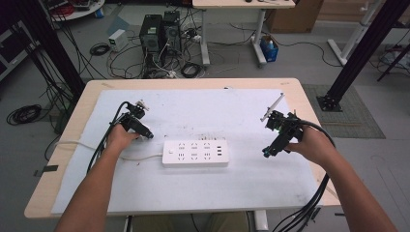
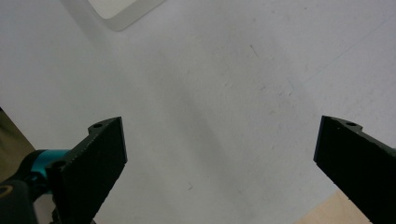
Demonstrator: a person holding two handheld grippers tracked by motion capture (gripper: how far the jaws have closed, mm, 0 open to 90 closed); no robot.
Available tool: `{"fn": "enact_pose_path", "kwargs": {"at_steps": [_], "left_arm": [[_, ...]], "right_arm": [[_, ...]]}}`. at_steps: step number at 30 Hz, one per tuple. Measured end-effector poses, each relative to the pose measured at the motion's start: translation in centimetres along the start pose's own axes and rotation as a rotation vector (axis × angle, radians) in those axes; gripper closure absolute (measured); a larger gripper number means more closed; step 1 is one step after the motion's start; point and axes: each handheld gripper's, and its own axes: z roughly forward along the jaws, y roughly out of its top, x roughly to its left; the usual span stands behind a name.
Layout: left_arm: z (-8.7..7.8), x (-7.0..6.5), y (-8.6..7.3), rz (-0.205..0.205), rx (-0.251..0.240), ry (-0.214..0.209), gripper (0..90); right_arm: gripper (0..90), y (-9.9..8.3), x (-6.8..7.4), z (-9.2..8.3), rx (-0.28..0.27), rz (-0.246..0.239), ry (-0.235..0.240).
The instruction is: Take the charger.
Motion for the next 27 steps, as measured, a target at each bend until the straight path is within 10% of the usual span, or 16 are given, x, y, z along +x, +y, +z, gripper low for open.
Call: {"fn": "enact_pose_path", "kwargs": {"at_steps": [20, 27], "left_arm": [[-0.6, 0.3, -0.6, 0.05, -0.046, -0.028, 42.6], [-2.3, 0.0, -0.6, 0.059, -0.134, -0.067, 42.6]], "right_arm": [[1.8, 0.1, -0.1, 0.1, -0.001, 0.003, -0.003], [1.8, 0.2, 0.0, -0.2, -0.014, 0.017, -0.018]]}}
